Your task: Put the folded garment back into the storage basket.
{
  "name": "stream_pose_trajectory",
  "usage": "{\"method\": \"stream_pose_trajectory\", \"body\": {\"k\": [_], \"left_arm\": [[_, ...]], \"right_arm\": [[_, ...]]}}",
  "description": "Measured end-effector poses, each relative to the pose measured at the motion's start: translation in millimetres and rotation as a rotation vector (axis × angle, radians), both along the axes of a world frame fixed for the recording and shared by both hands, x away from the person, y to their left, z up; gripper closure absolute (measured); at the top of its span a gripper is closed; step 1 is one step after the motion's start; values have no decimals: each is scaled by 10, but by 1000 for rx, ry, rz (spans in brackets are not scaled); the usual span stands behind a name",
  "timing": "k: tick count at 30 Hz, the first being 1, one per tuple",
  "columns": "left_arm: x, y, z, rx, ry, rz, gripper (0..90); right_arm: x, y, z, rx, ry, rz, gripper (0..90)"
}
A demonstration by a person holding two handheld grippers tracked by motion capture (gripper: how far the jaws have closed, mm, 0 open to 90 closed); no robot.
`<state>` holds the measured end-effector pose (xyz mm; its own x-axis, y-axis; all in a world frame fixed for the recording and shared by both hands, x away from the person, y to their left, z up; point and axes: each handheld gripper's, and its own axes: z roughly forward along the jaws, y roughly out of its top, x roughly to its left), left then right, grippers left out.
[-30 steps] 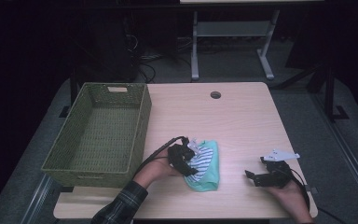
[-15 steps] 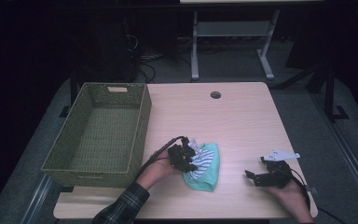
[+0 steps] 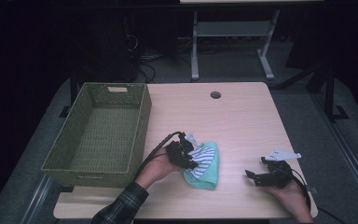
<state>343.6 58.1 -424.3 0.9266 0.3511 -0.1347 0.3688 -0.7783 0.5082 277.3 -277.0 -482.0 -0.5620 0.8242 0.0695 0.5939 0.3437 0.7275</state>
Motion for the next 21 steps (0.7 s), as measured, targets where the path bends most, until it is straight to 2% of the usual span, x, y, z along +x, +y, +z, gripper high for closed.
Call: {"method": "stream_pose_trajectory", "body": {"k": [5, 10, 12, 21], "left_arm": [[-13, 12, 87, -15, -3, 3, 720], [-9, 43, 190, -30, -10, 11, 720], [-4, 56, 225, -33, -11, 14, 720], [16, 177, 463, -65, -20, 57, 719]], "right_arm": [[-1, 12, -2, -14, -7, 5, 119], [-1, 44, -9, -45, -3, 19, 56], [6, 50, -12, -49, 4, 14, 26], [16, 52, -16, -57, 13, 6, 0]]}}
